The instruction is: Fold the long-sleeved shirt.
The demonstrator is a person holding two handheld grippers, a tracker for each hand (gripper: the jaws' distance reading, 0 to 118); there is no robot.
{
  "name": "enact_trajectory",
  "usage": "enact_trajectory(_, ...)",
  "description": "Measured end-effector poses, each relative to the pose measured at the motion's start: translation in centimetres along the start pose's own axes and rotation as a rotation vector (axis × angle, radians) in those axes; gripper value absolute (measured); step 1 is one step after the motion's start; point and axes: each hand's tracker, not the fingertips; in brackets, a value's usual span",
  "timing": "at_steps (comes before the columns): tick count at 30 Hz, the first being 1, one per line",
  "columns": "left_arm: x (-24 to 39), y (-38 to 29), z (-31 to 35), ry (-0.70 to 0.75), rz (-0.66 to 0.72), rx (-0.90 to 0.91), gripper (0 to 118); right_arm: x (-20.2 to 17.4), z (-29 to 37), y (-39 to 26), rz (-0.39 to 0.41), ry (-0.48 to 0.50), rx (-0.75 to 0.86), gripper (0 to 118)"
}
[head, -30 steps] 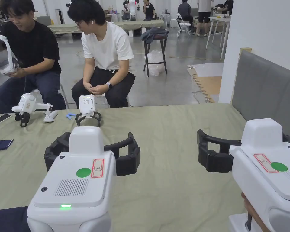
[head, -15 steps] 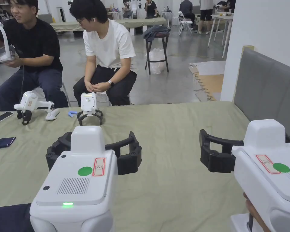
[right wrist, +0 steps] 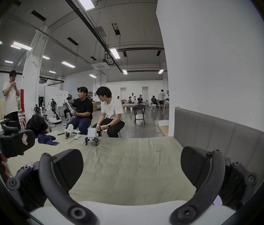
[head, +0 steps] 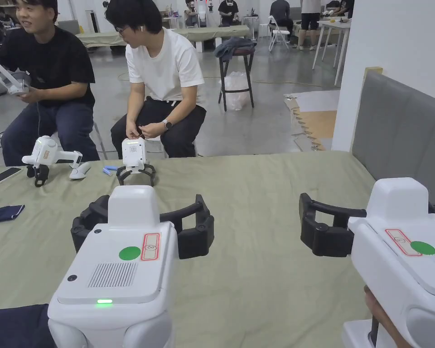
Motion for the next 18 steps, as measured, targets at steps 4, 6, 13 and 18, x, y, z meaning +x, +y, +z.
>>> enact_trajectory(4,0.1,0.1,0.0,0.002,-0.004,0.0,109,0.2,0.1,-0.1,-0.045,0.045,0.008,118)
enact_trajectory(6,0.2,0.1,-0.1,0.001,-0.004,0.001,109,0.0,0.0,0.0,-0.05,0.046,0.012,118)
enact_trajectory(13,0.1,0.0,-0.1,-0.001,0.002,-0.002,109,-1.8,-0.8,0.2,0.016,-0.079,-0.045,118)
enact_trajectory(18,0.0,0.0,-0.2,0.005,0.004,-0.003,109,-2.0,-0.7,-0.2,0.009,-0.019,-0.063,118)
